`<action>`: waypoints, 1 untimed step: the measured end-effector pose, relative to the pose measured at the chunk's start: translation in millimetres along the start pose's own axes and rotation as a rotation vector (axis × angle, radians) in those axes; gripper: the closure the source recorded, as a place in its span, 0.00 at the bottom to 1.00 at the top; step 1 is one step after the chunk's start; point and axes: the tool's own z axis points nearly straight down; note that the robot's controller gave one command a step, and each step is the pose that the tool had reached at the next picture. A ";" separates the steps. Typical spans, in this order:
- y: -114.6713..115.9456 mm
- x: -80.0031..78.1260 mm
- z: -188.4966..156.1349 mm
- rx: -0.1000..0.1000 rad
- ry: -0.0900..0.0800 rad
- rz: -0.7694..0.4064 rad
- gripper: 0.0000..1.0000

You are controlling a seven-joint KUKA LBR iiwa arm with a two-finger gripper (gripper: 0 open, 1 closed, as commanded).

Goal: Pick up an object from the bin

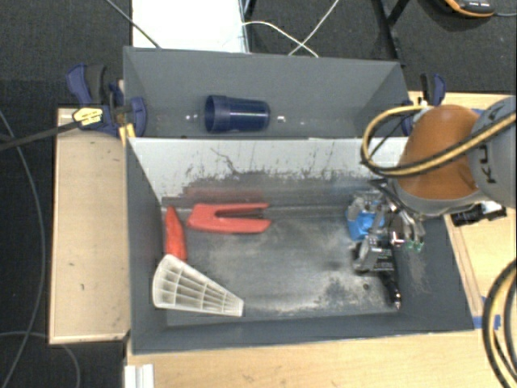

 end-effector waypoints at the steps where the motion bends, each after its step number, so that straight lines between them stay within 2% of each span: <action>1: -23.5 -15.6 8.4 -0.008 -0.017 0.018 0.00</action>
Offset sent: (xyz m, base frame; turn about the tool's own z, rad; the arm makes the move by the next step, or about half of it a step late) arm -0.0138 -0.0533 -0.0382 0.0392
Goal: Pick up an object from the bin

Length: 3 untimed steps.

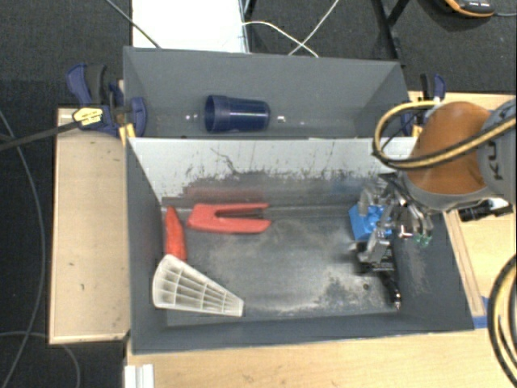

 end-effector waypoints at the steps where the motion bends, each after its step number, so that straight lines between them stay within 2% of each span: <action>1: -0.7 7.1 3.8 -0.004 -0.006 0.005 0.00; 2: -29.6 -9.0 24.2 -0.011 -0.023 0.000 0.00; 3: -29.7 -9.6 24.4 -0.014 -0.025 0.009 0.00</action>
Offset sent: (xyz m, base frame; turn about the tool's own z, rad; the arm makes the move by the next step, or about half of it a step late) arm 0.0005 -0.0337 -0.0299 0.0016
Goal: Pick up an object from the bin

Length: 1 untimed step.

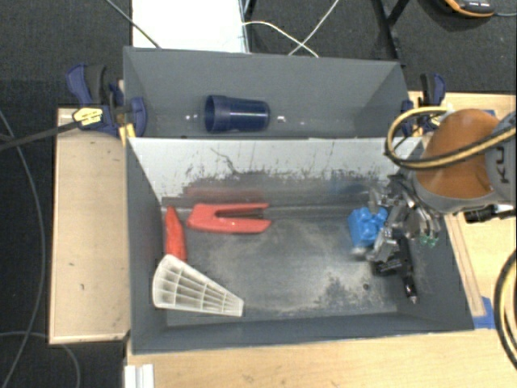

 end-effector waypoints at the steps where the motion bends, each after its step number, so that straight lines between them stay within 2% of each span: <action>1: -1.2 -14.8 0.5 -0.004 -0.015 0.011 0.00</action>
Offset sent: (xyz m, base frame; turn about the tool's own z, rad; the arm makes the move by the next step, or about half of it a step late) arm 0.0093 -0.0092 -0.0024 0.0198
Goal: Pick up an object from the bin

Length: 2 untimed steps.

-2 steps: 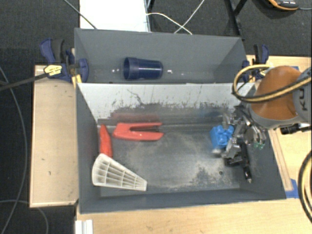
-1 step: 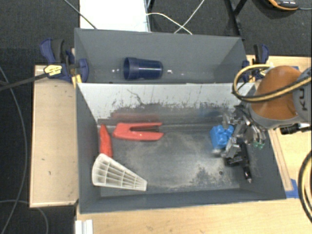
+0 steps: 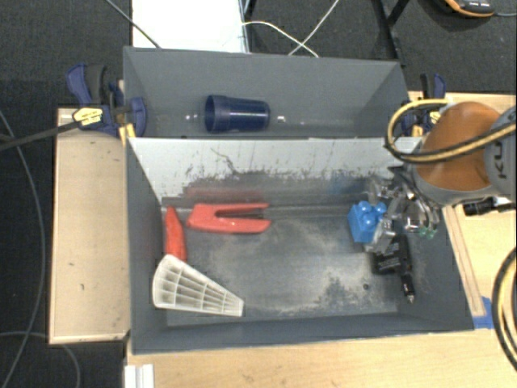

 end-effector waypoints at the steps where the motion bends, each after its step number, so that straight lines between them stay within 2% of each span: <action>1: -1.5 0.2 -1.7 -0.005 -0.001 0.006 0.00; 2: -0.8 -2.7 0.5 -0.007 -0.006 0.018 0.00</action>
Offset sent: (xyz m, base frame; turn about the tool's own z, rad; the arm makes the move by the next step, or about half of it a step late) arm -0.0004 -0.0043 -0.0057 0.0313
